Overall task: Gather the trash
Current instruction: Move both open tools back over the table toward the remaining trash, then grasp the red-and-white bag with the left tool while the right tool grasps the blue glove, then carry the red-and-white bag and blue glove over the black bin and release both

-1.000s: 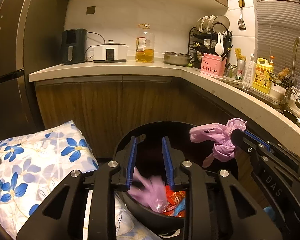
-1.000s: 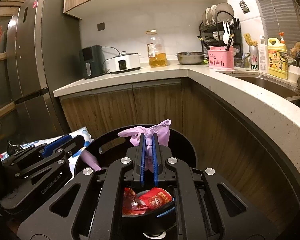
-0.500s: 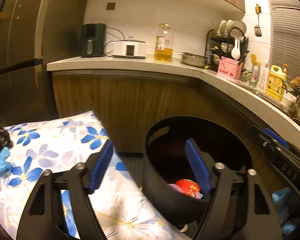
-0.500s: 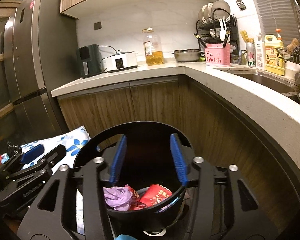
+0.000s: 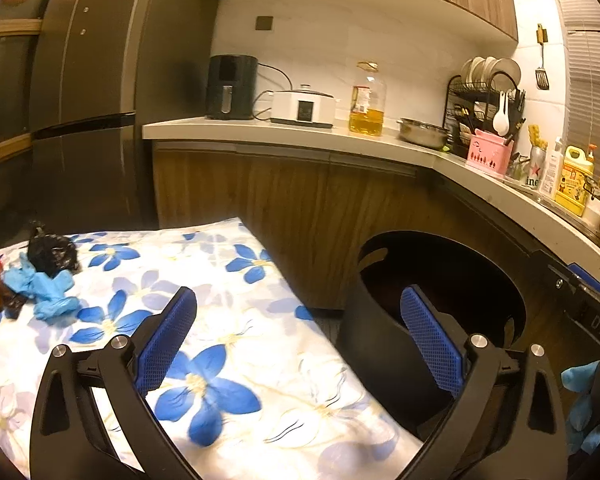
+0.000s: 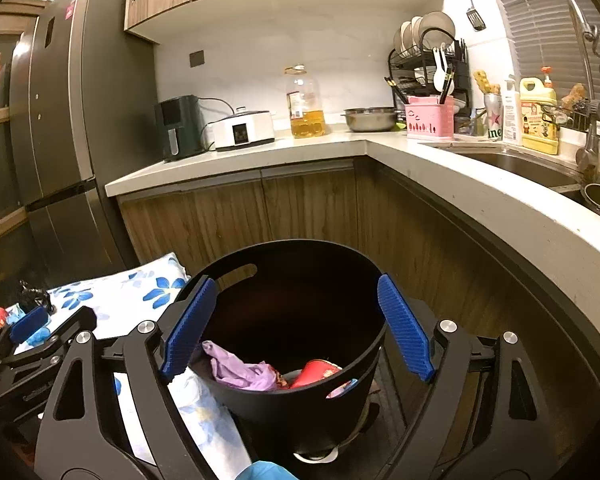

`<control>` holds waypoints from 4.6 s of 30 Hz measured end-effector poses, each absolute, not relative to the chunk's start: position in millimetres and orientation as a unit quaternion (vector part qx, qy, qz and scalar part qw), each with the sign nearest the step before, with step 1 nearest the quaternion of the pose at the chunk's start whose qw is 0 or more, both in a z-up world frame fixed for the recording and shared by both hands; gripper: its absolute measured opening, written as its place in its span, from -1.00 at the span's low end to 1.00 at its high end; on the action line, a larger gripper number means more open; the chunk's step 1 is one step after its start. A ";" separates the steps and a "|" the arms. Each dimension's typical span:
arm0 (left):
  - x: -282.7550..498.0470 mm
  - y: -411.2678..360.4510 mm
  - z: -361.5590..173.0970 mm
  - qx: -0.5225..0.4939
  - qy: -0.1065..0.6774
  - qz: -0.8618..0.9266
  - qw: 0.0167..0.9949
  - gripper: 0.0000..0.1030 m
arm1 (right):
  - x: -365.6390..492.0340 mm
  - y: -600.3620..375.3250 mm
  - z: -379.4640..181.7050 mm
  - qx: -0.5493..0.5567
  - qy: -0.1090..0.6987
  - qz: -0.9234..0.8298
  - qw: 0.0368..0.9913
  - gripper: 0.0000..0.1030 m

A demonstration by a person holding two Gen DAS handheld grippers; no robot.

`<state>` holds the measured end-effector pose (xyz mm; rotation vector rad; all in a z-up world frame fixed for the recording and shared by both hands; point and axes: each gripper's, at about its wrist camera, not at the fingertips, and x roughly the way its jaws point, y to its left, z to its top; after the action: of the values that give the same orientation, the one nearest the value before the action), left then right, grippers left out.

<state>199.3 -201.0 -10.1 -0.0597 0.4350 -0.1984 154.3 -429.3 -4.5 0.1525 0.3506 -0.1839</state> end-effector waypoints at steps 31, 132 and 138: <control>154.2 -28.0 -25.6 -0.056 0.211 0.092 0.972 0.89 | 166.8 -253.8 -24.3 0.037 0.194 0.053 0.979 0.60; 132.0 106.5 7.7 -0.111 0.198 0.182 0.957 -0.67 | 214.7 -84.7 -40.5 -0.034 0.246 0.230 0.941 -0.97; 125.7 85.3 17.8 -0.101 0.190 0.168 0.962 -0.67 | 196.9 -110.4 -19.6 -0.024 0.222 0.225 0.948 -0.98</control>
<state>125.7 85.3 17.8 -0.2044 0.3848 0.3407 196.9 -110.4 -19.6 -0.0492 0.4509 0.4586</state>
